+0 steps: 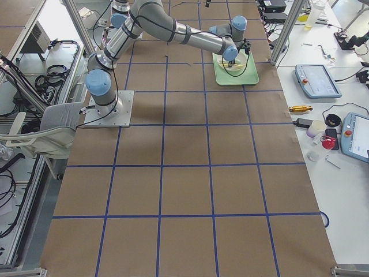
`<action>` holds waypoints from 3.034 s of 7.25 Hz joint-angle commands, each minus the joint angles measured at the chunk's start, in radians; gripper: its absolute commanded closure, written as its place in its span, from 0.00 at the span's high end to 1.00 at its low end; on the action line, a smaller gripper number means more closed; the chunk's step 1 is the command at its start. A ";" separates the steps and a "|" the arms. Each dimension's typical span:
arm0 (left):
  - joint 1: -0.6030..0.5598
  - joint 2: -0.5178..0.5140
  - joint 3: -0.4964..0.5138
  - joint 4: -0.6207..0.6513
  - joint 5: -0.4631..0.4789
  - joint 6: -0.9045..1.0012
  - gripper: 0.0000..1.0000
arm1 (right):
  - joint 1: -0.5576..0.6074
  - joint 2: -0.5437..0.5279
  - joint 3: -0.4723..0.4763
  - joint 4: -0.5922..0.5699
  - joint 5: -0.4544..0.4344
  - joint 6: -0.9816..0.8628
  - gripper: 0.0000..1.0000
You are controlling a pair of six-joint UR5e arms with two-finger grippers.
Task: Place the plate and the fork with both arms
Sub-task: 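Lower the right gripper onto the yellow fork in the plate, then close the right gripper on the yellow fork handle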
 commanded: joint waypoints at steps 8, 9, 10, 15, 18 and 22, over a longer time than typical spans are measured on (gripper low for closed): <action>-0.001 0.026 0.002 -0.001 0.020 -0.002 1.00 | 0.000 -0.017 0.018 -0.020 0.002 -0.009 0.86; 0.000 0.026 0.002 -0.001 0.020 -0.002 1.00 | 0.000 -0.012 0.018 -0.021 0.000 -0.010 0.86; 0.002 0.025 0.002 -0.001 0.020 -0.002 1.00 | 0.000 -0.004 0.018 -0.023 0.000 -0.012 0.82; 0.002 0.022 0.000 0.000 0.019 0.000 1.00 | 0.000 0.000 0.021 -0.021 -0.001 -0.023 0.41; 0.002 0.023 0.000 0.000 0.019 0.000 1.00 | 0.000 -0.006 0.019 -0.021 -0.001 -0.021 0.42; 0.022 0.021 0.000 0.008 0.020 0.002 1.00 | 0.000 -0.006 0.025 -0.023 -0.004 -0.023 0.44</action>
